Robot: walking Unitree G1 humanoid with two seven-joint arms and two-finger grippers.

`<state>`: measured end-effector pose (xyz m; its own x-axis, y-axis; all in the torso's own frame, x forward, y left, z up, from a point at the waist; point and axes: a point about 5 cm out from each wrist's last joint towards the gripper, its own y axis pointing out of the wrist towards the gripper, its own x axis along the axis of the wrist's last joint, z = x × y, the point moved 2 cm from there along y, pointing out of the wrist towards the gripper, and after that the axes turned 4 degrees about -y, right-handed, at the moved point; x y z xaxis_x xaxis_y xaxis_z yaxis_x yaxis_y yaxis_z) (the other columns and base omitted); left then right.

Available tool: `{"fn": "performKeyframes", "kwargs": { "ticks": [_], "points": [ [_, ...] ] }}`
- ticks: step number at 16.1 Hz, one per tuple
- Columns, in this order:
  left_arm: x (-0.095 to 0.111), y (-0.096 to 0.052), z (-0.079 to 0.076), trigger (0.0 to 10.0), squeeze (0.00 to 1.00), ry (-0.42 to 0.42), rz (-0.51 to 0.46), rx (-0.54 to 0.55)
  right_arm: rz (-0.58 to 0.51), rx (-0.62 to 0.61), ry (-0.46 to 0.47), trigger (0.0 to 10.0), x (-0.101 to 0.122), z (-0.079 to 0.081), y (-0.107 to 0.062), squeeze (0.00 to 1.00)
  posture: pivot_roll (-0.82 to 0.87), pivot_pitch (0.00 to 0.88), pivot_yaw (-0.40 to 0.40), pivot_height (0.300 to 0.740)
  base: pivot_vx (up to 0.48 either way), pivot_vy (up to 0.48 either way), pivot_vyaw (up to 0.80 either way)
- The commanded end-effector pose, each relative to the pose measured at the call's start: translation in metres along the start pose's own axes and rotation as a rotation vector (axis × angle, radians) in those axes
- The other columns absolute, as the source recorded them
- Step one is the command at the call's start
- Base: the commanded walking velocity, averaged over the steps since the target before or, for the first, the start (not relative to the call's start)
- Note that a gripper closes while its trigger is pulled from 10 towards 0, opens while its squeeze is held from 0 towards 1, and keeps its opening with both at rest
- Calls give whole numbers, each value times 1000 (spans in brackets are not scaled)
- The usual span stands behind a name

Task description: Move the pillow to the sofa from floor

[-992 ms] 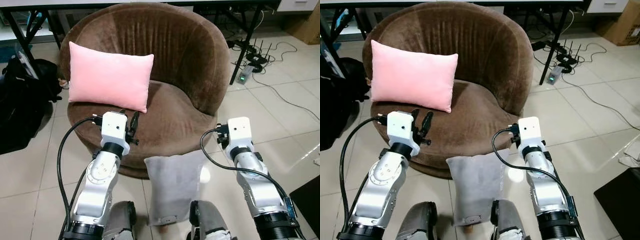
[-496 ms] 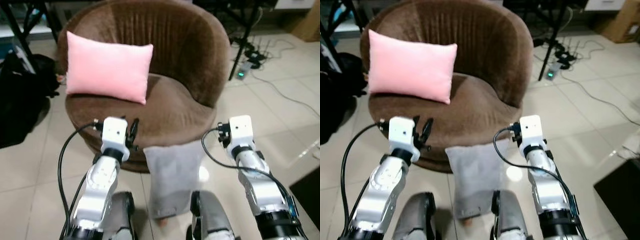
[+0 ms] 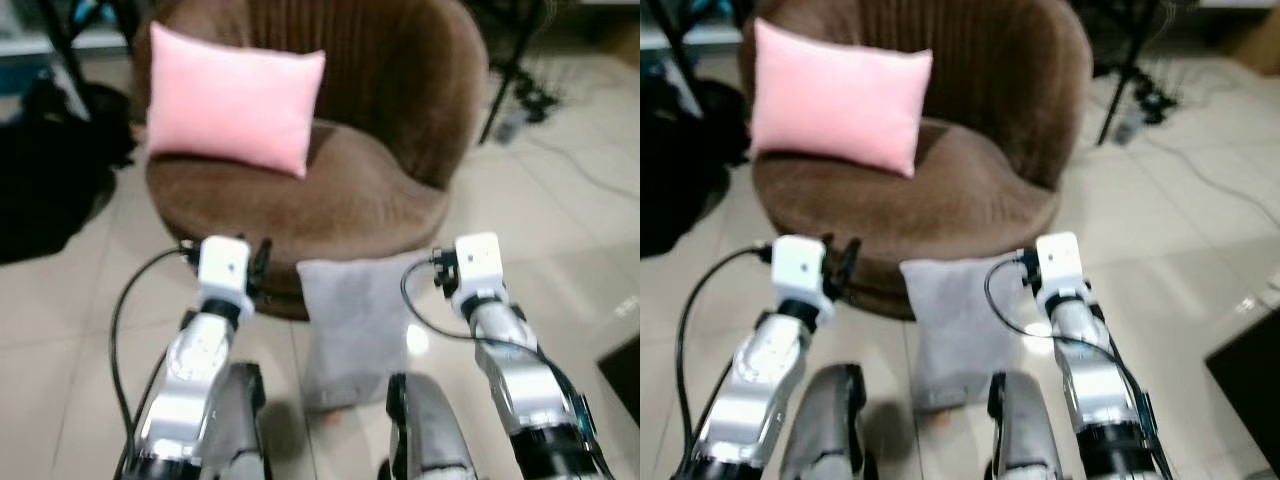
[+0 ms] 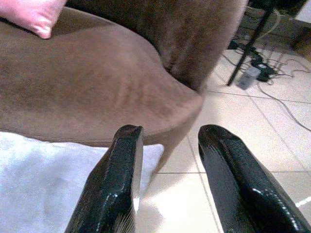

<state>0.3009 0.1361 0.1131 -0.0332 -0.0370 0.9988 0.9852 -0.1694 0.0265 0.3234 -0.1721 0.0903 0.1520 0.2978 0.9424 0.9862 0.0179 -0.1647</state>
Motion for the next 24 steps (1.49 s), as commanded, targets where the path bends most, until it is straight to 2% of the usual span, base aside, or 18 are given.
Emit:
{"fn": "performKeyframes", "kwargs": {
  "ticks": [1, 4, 7, 8, 9, 10, 13, 15, 20, 22, 24],
  "points": [
    [2, 0, -1, 10000, 0, 4, -11, 7, 1, 7, -3, 10000, 0, -2, 0, 0, 35, 104, -17, 532, 0, 0, 0],
    [-2, 2, 5, 10000, 0, 7, 1, 9, -1, 38, -9, 10000, 1, 5, 2, 0, 42, 119, -26, 532, 0, 0, 0],
    [-15, 23, 12, 10000, 0, 77, 37, -45, 11, 58, -10, 10000, 0, 14, 8, 0, 29, 152, -30, 532, 0, 0, 0],
    [-18, 29, 15, 10000, 0, 78, 48, -56, 20, 62, -10, 10000, -1, 17, 9, 0, 22, 159, -28, 532, 0, 0, 0],
    [-20, 36, 15, 10000, 0, 31, 65, -87, 7, 65, 18, 10000, 0, 19, 8, 0, 16, 167, -27, 522, 0, 0, 0],
    [-22, 43, 15, 10000, 1000, 9, 79, -107, 1, 73, 12, 10000, 1, 20, 7, 0, 7, 173, -21, 512, 0, 0, 0],
    [-24, 56, 18, 10000, 1000, 5, 92, -129, 10, 64, -6, 10000, -3, 18, 1, 0, -22, 193, -7, 487, 0, 0, 0],
    [-24, 61, 16, 10000, 1000, -14, 87, -170, 12, 60, -7, 10000, -6, 15, -6, 0, -42, 207, -2, 487, 0, 0, 0],
    [-20, 71, 23, 10000, 1000, -22, 78, -180, -8, 89, -11, 10000, -4, 17, -30, 0, -113, 254, 14, 487, 0, 0, 0],
    [-13, 75, 33, 10000, 1000, 10, 68, -145, -7, 91, -10, 10000, -3, 15, -39, 0, -129, 271, 16, 487, 0, 0, 0],
    [-8, 77, 44, 10000, 1000, -8, 53, -96, -4, 93, -10, 10000, -3, 15, -47, 0, -159, 277, 25, 487, 0, 0, 0]
  ]
}}
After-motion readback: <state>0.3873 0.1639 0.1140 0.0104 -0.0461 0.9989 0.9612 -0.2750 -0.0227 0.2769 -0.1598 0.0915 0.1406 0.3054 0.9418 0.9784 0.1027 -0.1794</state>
